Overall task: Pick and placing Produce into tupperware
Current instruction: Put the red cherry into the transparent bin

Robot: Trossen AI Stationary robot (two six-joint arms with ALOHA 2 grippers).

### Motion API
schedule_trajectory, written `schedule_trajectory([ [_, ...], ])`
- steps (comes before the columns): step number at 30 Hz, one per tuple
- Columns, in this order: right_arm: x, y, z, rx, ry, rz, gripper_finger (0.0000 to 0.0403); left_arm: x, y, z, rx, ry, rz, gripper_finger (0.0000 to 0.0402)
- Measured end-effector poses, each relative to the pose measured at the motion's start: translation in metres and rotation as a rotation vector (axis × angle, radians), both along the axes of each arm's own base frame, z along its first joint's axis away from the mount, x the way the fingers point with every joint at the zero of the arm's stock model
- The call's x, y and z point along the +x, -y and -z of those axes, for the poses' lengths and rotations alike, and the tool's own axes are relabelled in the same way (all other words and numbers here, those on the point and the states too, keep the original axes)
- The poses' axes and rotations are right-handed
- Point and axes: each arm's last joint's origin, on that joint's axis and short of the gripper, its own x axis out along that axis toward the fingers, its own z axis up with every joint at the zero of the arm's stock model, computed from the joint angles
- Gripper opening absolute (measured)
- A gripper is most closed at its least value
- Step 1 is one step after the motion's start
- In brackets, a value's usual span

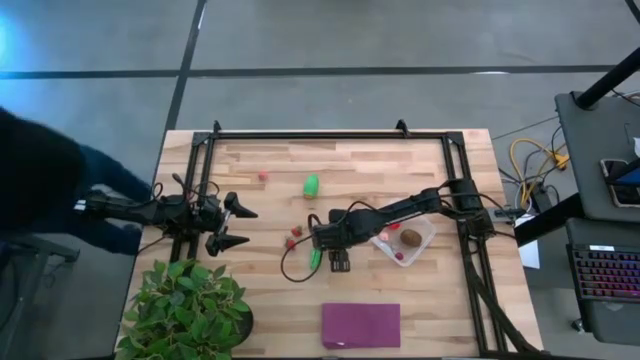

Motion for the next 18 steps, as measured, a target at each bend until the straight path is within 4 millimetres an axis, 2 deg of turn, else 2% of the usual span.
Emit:
schedule_trajectory([
  [10,-0.0004,-0.0011,0.0049,0.016,-0.006,0.013,0.0215,0.0,0.0,-0.0001,0.0,0.001,0.0,0.0367],
  [18,-0.0002,-0.0014,0.0049,0.02,-0.004,0.011,0.0148,-0.0001,0.0,-0.0001,0.0,0.001,0.0,0.0367],
])
